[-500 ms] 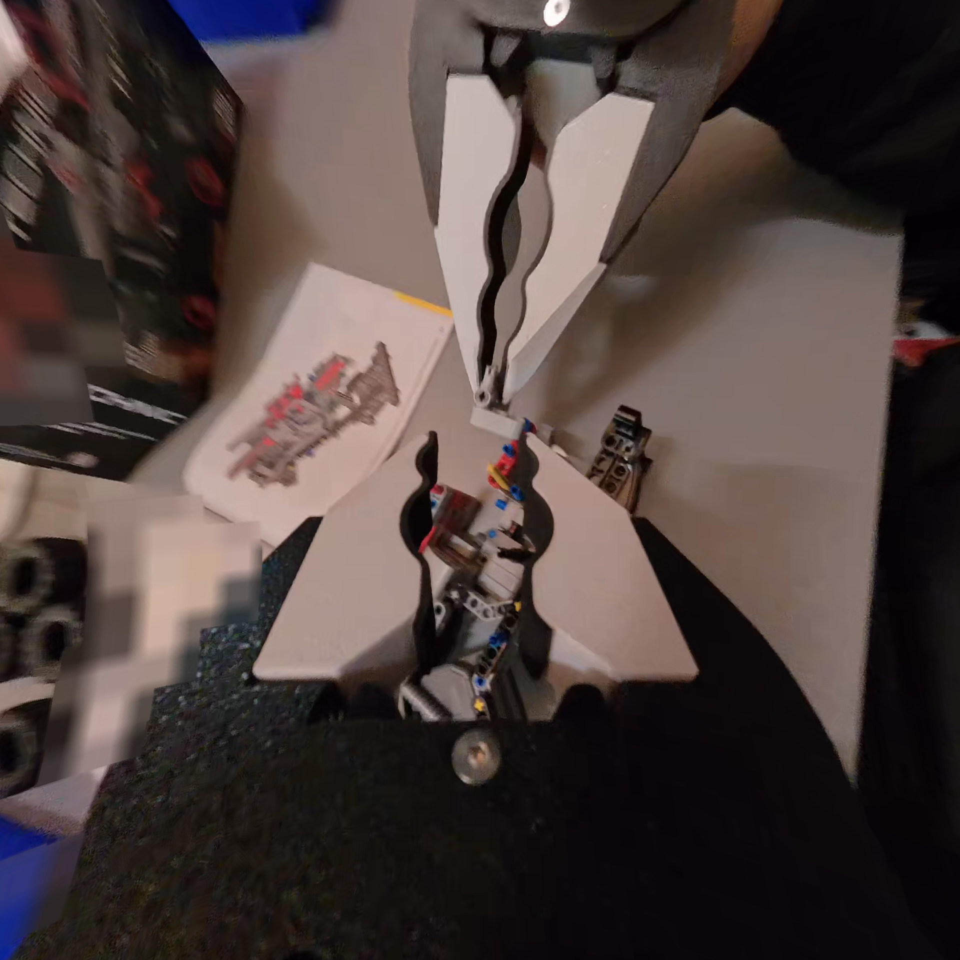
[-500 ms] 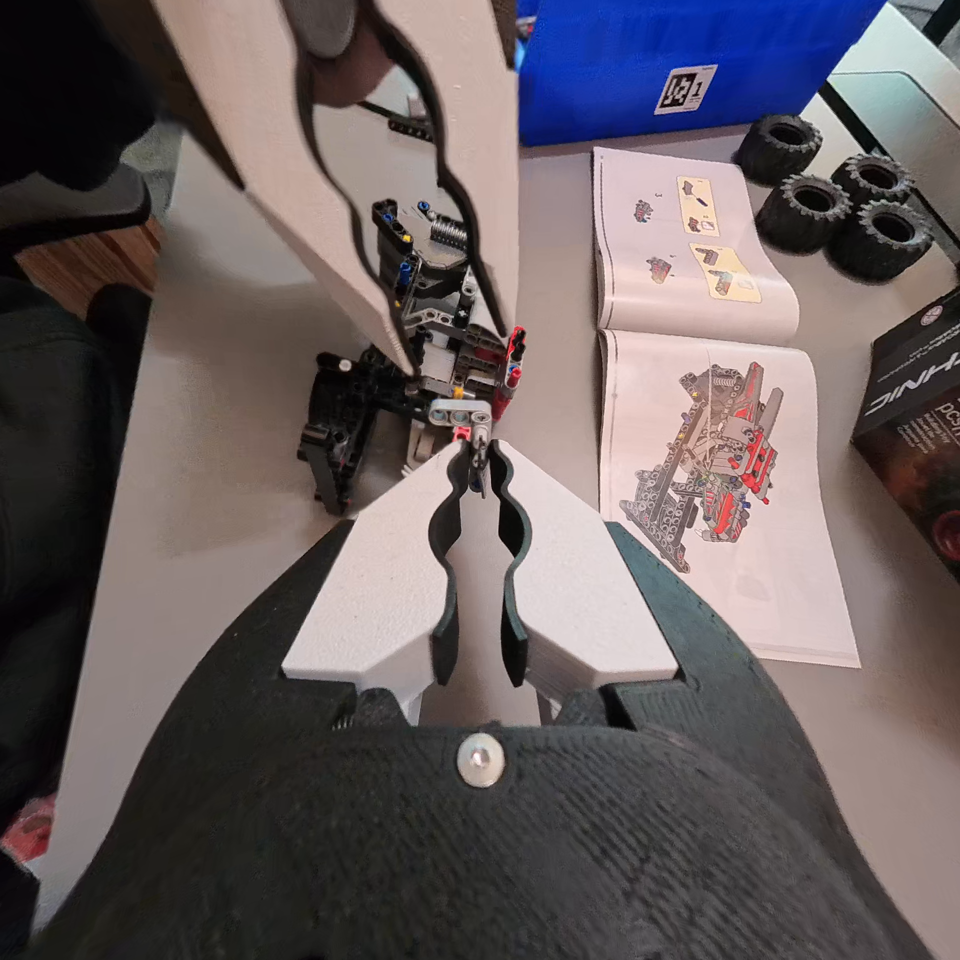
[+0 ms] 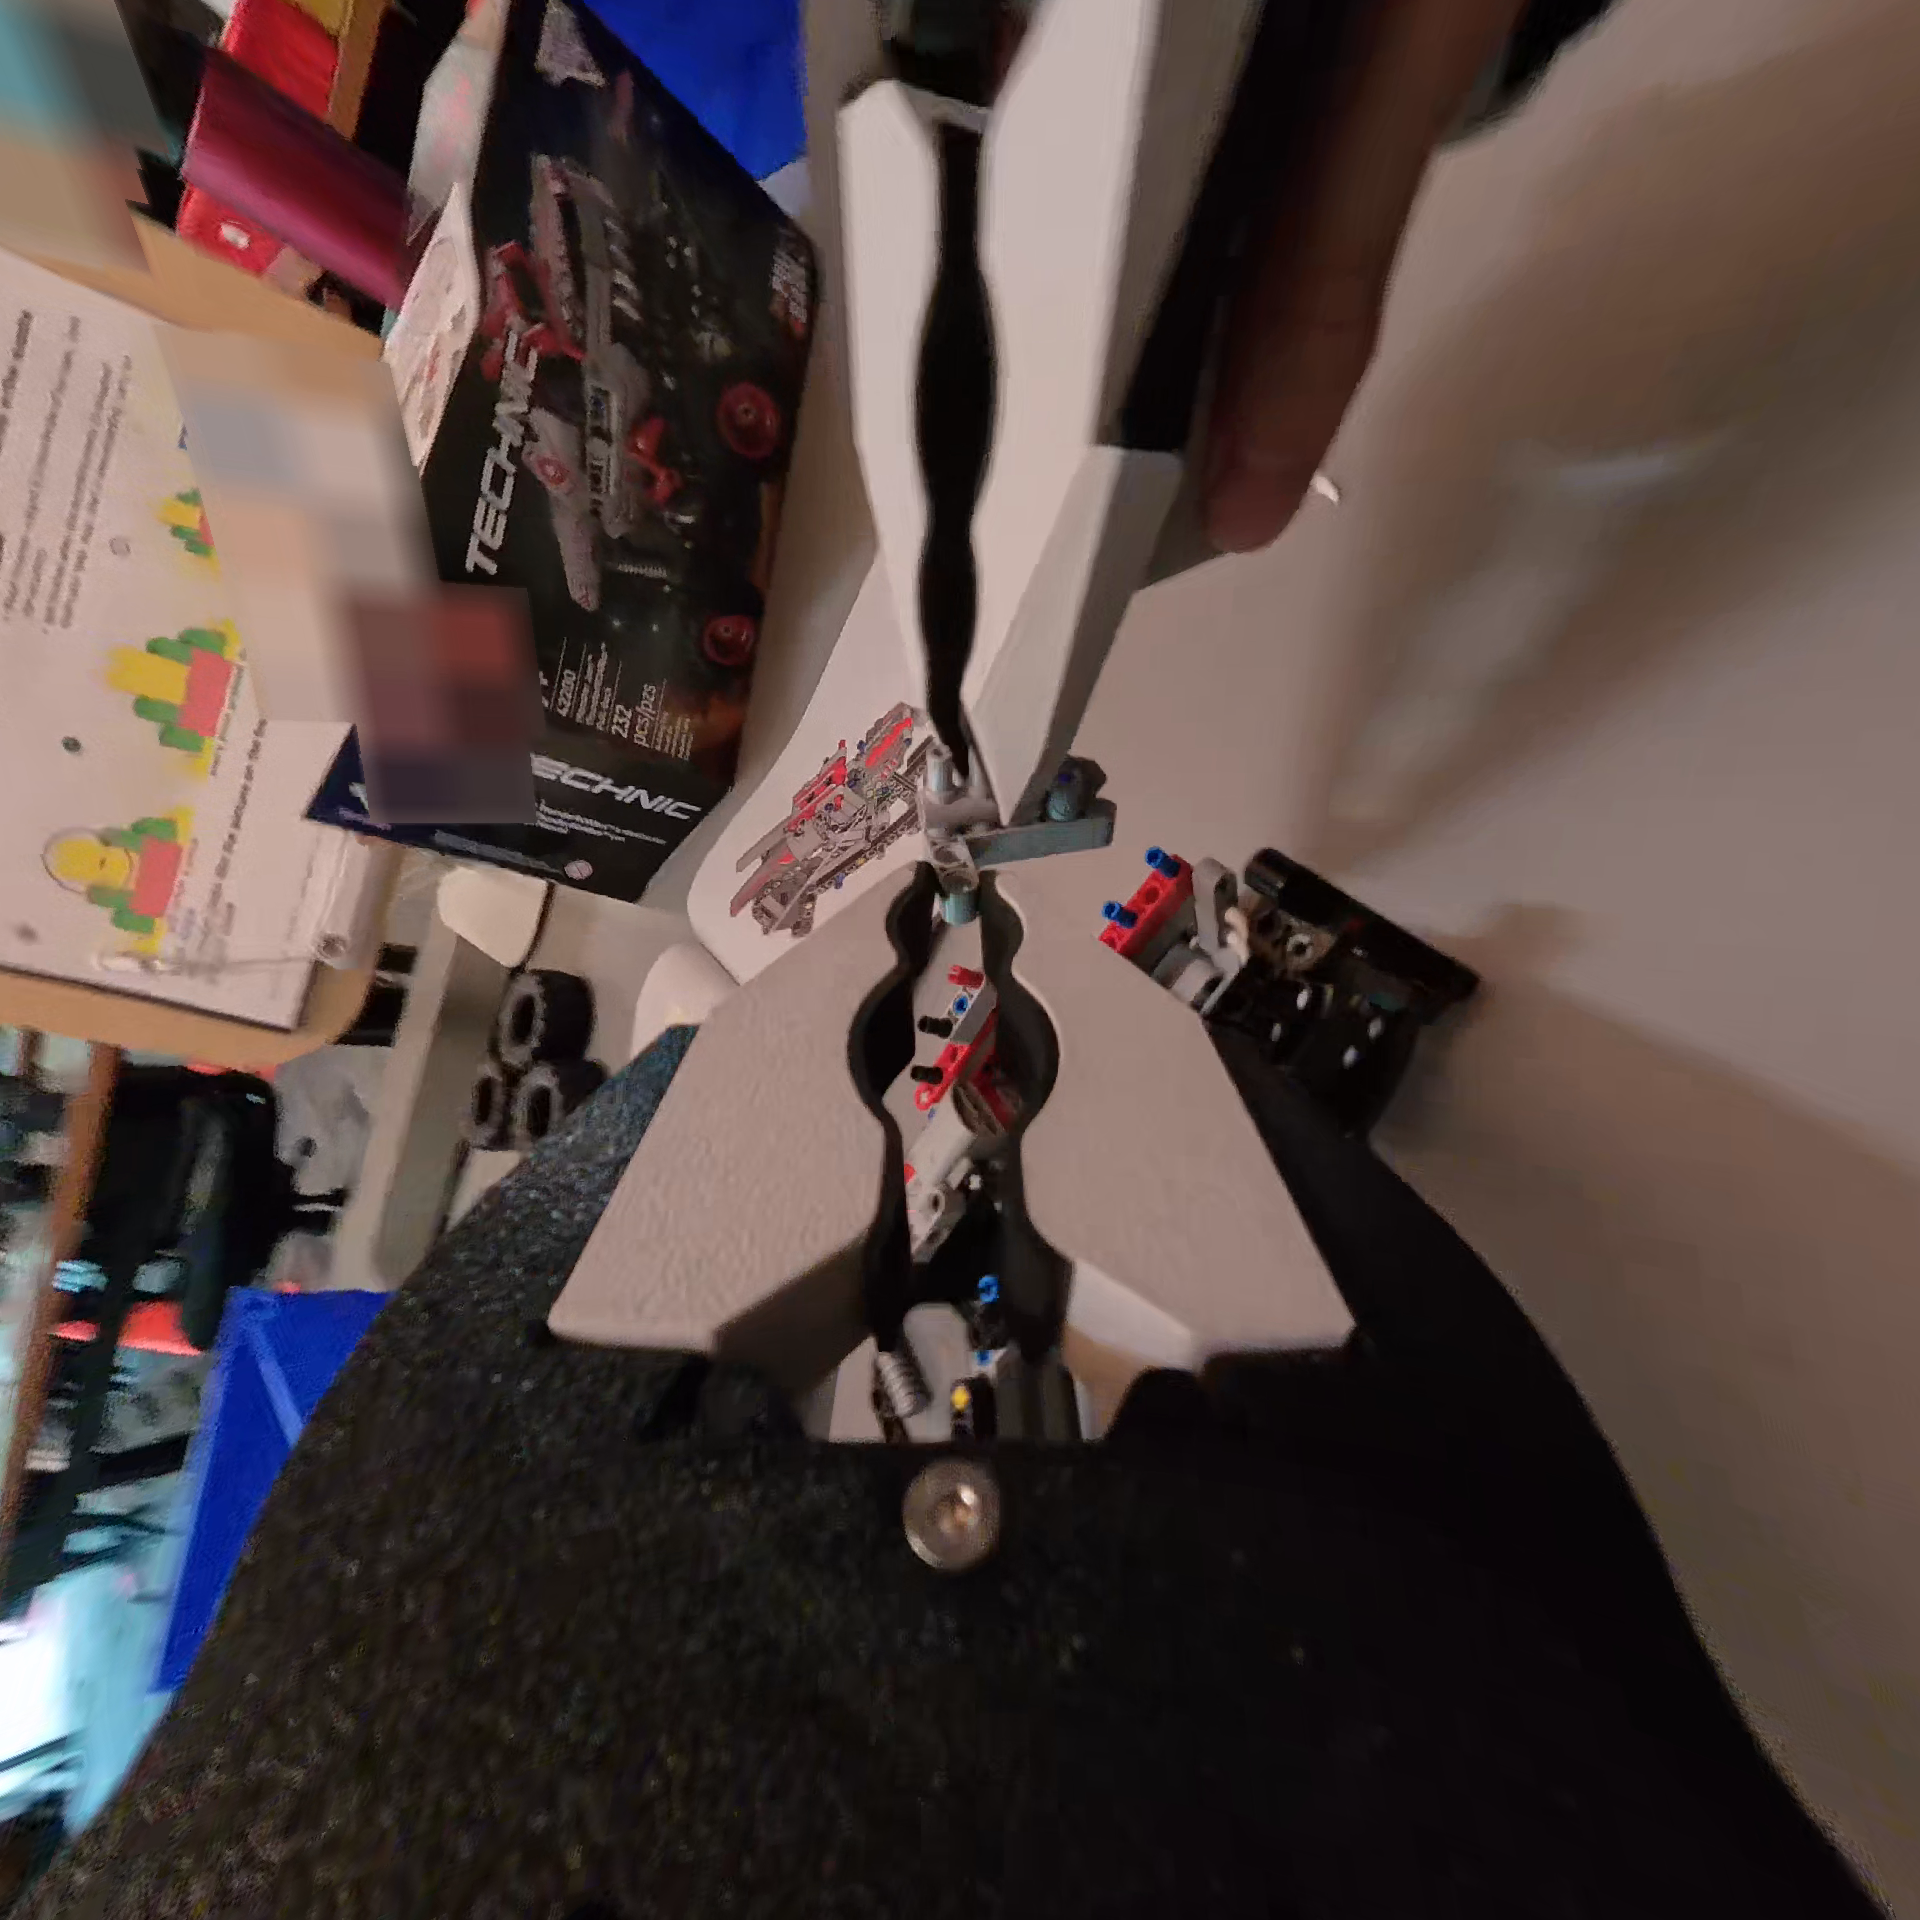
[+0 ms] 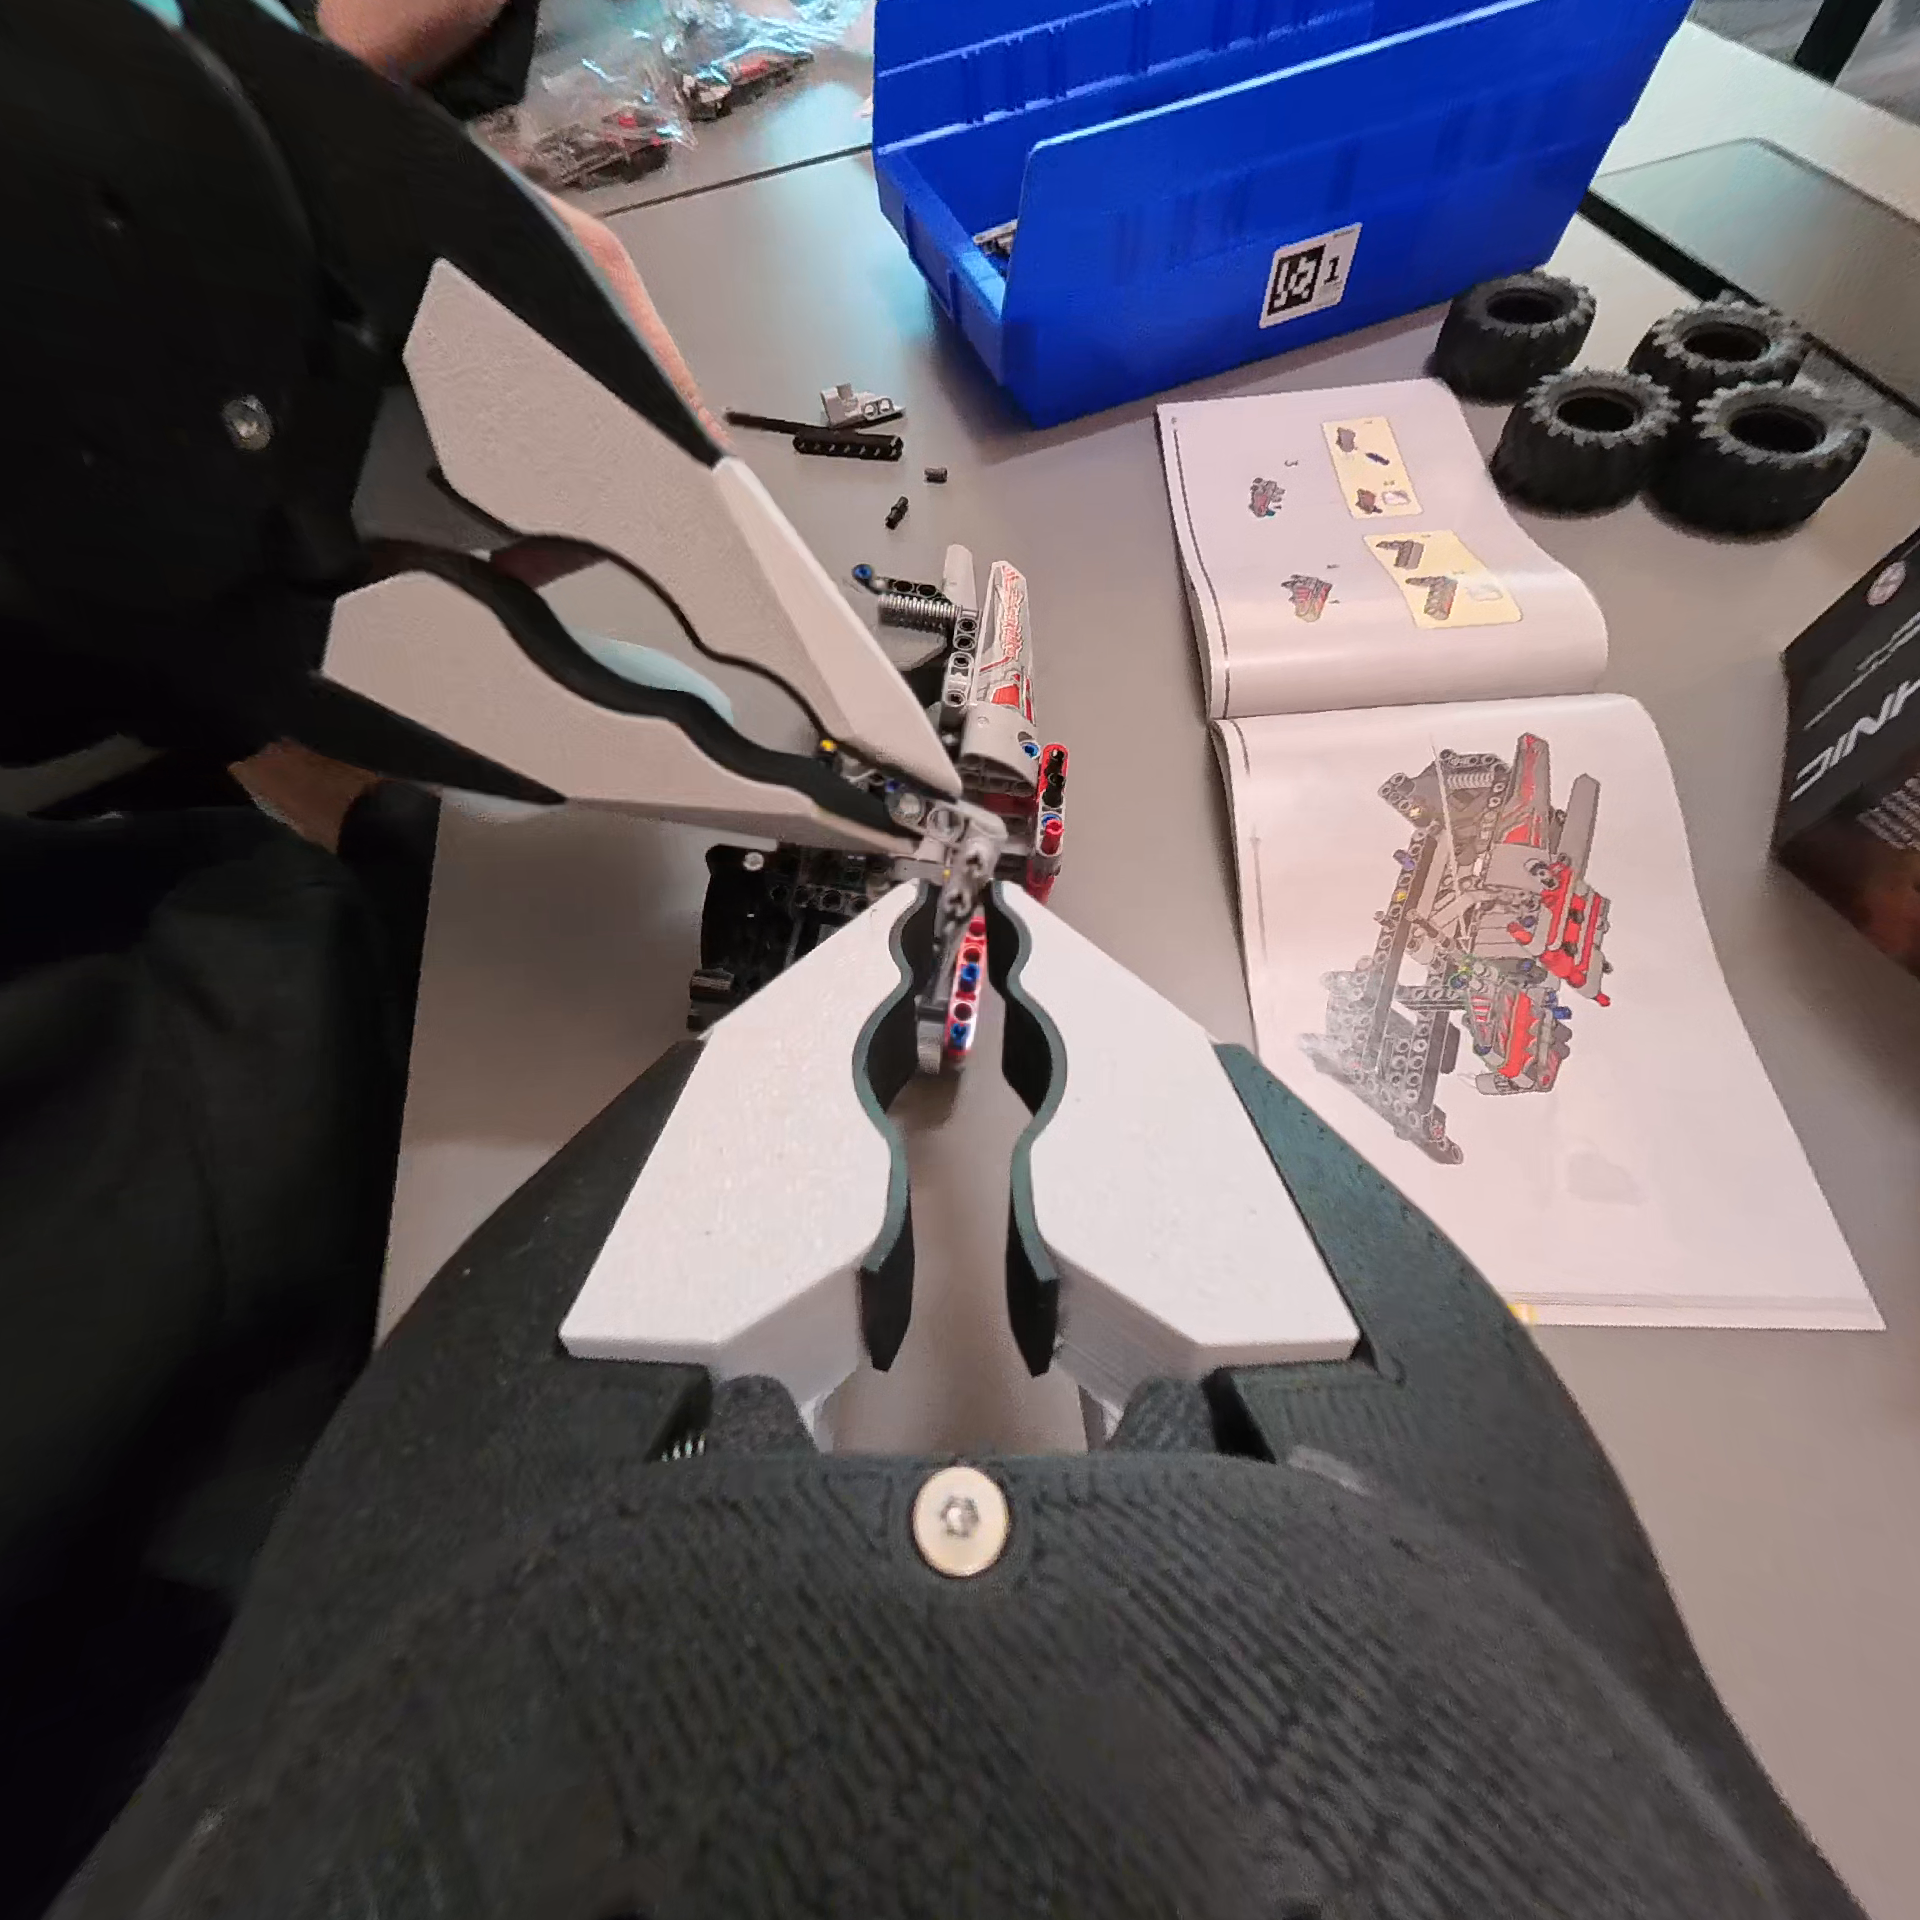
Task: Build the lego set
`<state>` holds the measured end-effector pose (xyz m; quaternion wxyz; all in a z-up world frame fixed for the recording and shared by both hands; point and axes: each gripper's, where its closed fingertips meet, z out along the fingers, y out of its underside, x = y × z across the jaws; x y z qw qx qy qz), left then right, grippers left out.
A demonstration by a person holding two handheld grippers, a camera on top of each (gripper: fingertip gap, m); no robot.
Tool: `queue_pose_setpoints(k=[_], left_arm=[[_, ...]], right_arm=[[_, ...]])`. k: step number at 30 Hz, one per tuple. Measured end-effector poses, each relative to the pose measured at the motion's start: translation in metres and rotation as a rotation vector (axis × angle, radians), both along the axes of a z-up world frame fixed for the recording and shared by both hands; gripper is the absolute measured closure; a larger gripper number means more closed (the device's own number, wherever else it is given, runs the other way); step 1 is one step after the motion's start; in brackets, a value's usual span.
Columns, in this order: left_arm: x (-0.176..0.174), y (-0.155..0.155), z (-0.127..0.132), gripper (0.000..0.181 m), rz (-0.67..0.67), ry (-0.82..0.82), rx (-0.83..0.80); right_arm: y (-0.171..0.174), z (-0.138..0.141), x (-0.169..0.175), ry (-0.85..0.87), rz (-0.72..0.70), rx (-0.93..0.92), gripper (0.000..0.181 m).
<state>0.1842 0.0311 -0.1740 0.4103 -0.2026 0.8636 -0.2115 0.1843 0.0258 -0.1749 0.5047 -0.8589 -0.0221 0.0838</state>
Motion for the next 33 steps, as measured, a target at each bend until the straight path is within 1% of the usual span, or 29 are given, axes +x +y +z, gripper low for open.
queue_pose_setpoints(k=[1, 3, 4, 6, 7, 9, 10, 13, 14, 16, 17, 20, 23, 26, 30, 33], left_arm=[[0.001, 0.002, 0.001, 0.176, 0.032, 0.002, -0.072], [0.003, 0.006, 0.000, 0.176, 0.108, 0.035, -0.252], [0.003, 0.007, -0.001, 0.176, 0.134, 0.060, -0.350], [0.003, 0.008, -0.002, 0.176, 0.175, 0.103, -0.518], [0.003, 0.010, -0.004, 0.176, 0.194, 0.117, -0.571], [0.003, 0.012, -0.005, 0.176, 0.223, 0.118, -0.636], [0.003, 0.012, -0.006, 0.176, 0.232, 0.118, -0.657], [0.003, 0.010, -0.009, 0.177, 0.243, 0.107, -0.659], [0.004, 0.009, -0.010, 0.177, 0.245, 0.097, -0.648], [0.003, 0.006, -0.010, 0.176, 0.237, 0.085, -0.647], [0.004, 0.006, -0.011, 0.176, 0.239, 0.079, -0.642], [0.003, 0.008, -0.014, 0.176, 0.240, 0.077, -0.620], [-0.001, 0.008, -0.022, 0.175, 0.228, 0.120, -0.592], [-0.009, 0.006, -0.028, 0.173, 0.180, 0.195, -0.560], [-0.012, 0.009, -0.027, 0.162, 0.142, 0.231, -0.521], [-0.009, 0.014, -0.027, 0.165, 0.142, 0.254, -0.478]], right_arm=[[-0.001, 0.000, 0.002, -0.015, -0.002, 0.007, 0.169], [-0.005, -0.005, 0.005, -0.020, -0.007, -0.014, 0.154], [-0.006, -0.007, 0.007, -0.015, -0.011, -0.020, 0.152], [-0.005, -0.005, 0.008, 0.026, -0.015, 0.013, 0.151], [-0.004, -0.003, 0.005, 0.061, 0.004, 0.033, 0.154], [-0.002, -0.003, 0.002, 0.115, 0.015, 0.049, 0.158], [-0.001, -0.006, 0.002, 0.127, 0.016, 0.039, 0.157], [0.002, -0.010, 0.000, 0.157, 0.020, 0.036, 0.151], [0.004, -0.008, 0.001, 0.173, 0.007, 0.049, 0.154], [0.005, -0.008, 0.003, 0.193, -0.001, 0.059, 0.169], [0.006, -0.008, 0.002, 0.199, 0.007, 0.058, 0.172], [0.007, -0.015, 0.001, 0.189, 0.011, 0.033, 0.172], [0.008, -0.024, 0.000, 0.156, 0.026, -0.001, 0.174], [0.007, -0.029, -0.002, 0.118, 0.059, -0.027, 0.176], [0.004, -0.030, -0.003, 0.072, 0.092, -0.069, 0.176], [0.004, -0.033, 0.003, 0.053, 0.078, -0.103, 0.176]])
